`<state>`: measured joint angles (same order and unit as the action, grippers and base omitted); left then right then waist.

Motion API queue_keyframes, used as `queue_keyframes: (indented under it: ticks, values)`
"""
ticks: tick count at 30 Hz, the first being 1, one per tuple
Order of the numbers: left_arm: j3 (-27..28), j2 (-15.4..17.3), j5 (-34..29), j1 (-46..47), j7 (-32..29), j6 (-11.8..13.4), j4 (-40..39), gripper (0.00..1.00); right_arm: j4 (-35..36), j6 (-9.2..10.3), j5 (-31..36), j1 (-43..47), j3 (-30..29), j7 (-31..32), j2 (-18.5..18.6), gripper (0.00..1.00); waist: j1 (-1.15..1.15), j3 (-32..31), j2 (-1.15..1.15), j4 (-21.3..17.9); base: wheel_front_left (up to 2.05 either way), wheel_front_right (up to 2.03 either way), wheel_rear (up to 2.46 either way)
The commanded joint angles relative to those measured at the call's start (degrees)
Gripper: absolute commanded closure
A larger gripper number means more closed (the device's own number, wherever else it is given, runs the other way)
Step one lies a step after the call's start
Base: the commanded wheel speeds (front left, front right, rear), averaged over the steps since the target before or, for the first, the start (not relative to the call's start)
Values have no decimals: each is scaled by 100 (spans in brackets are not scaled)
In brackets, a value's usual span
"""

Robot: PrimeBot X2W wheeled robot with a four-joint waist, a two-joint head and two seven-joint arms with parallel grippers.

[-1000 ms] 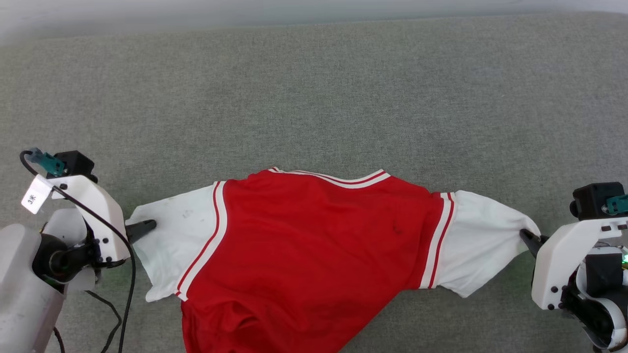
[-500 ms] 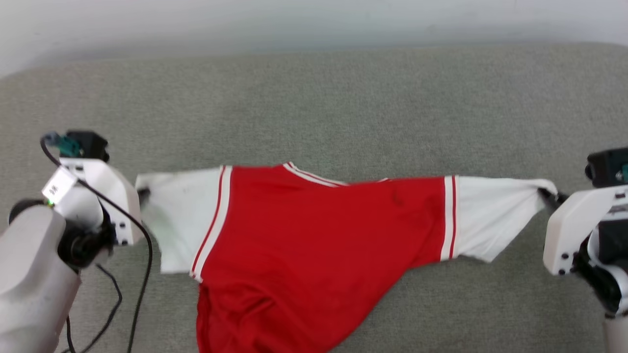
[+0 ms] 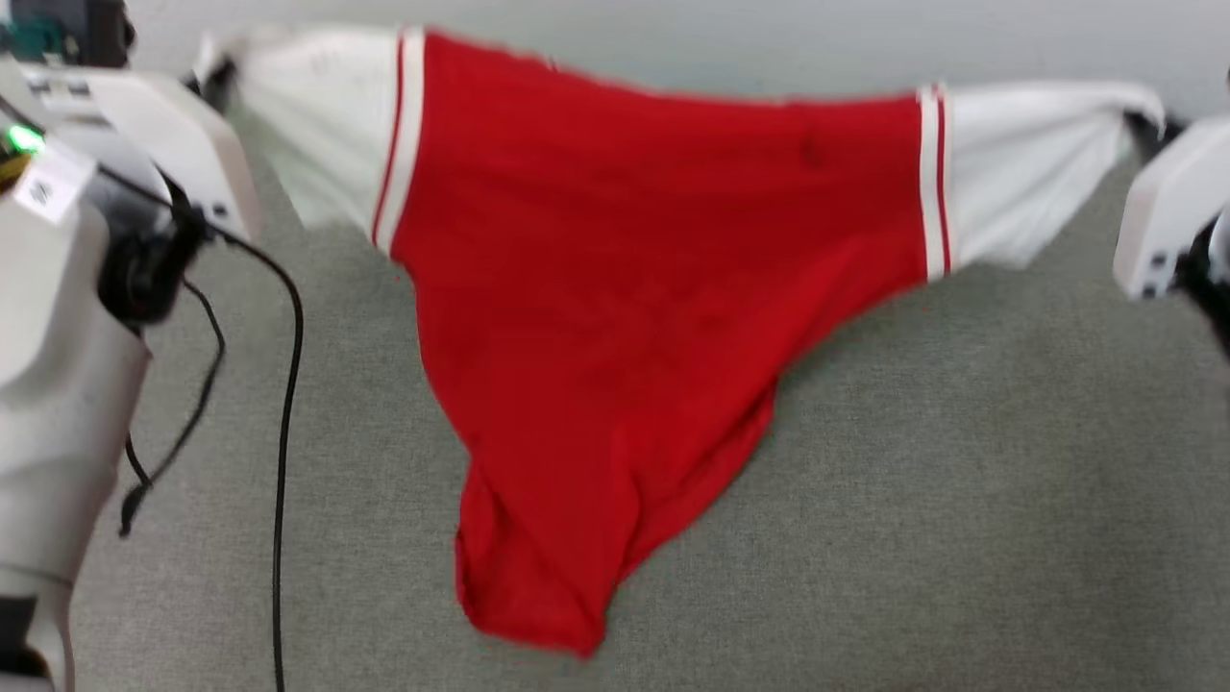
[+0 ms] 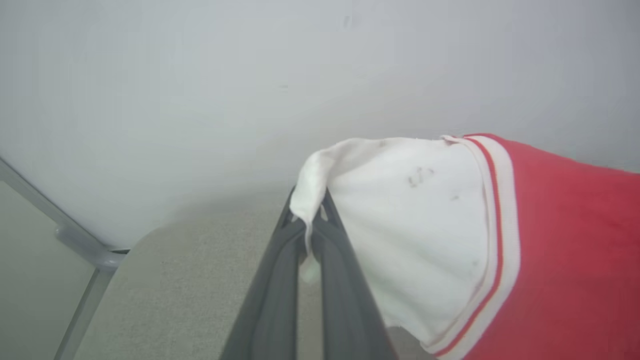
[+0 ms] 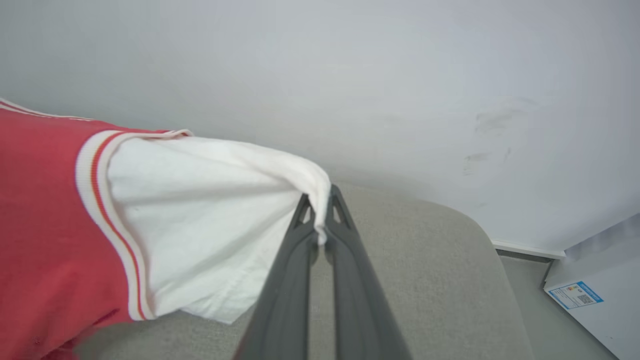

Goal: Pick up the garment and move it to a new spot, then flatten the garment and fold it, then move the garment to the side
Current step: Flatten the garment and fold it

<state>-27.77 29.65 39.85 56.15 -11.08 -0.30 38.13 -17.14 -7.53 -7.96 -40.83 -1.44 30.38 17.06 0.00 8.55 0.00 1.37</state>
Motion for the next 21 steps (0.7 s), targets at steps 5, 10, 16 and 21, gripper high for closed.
queue_keyframes:
  ticks: [5, 10, 16, 21]
  values:
    - [29, -114, -319, 1012, 555, 86, 304, 100, -677, 8, 267, -1380, 17, -359, -8, 100, 0, 321, 0, 20, 0, 0, 0]
    - [66, -116, -533, 1911, 988, 59, 558, 100, -1224, 8, 626, -2661, -44, -708, -142, 100, 0, 729, 0, -39, 0, 0, 0]
    - [172, -25, -695, 2838, 1520, 34, 792, 100, -1855, 8, 1031, -4035, -290, -1221, -366, 100, 0, 1135, 0, -135, 0, 0, 0]
    - [192, 59, -783, 3394, 1740, -28, 930, 100, -2234, 8, 1309, -4893, -410, -1512, -486, 100, 0, 1543, 0, -187, 0, 0, 0]
